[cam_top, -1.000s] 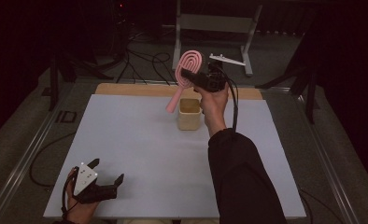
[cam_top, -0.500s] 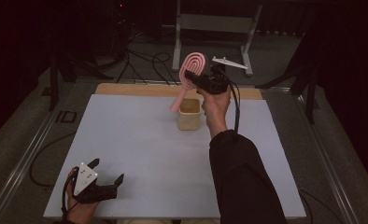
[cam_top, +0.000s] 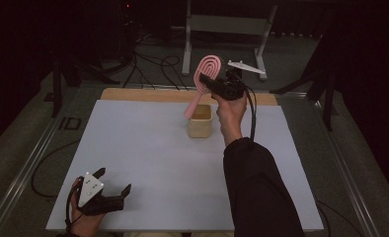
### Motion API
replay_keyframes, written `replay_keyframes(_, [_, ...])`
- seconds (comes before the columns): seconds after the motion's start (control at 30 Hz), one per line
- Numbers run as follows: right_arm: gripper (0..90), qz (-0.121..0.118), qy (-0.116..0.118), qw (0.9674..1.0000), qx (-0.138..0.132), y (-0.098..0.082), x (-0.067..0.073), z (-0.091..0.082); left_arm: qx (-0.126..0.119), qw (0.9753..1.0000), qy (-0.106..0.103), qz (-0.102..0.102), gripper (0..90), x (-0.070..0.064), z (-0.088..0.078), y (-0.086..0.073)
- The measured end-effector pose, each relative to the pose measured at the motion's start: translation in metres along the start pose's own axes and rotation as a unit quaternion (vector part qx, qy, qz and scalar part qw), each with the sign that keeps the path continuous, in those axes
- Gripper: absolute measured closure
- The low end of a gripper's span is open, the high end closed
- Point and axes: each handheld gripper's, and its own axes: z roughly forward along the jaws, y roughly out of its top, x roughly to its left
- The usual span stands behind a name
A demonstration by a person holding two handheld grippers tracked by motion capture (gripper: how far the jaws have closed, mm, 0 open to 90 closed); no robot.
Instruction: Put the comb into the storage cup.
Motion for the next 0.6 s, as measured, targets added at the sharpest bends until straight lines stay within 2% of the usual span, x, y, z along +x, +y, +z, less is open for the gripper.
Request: replay_keyframes(0.6, [63.5,0.004,-0.021,0.9998,-0.002,-0.006,-0.013,-0.006,0.001,1.0000,0.000,0.001,0.6,0.000,0.000,0.000])
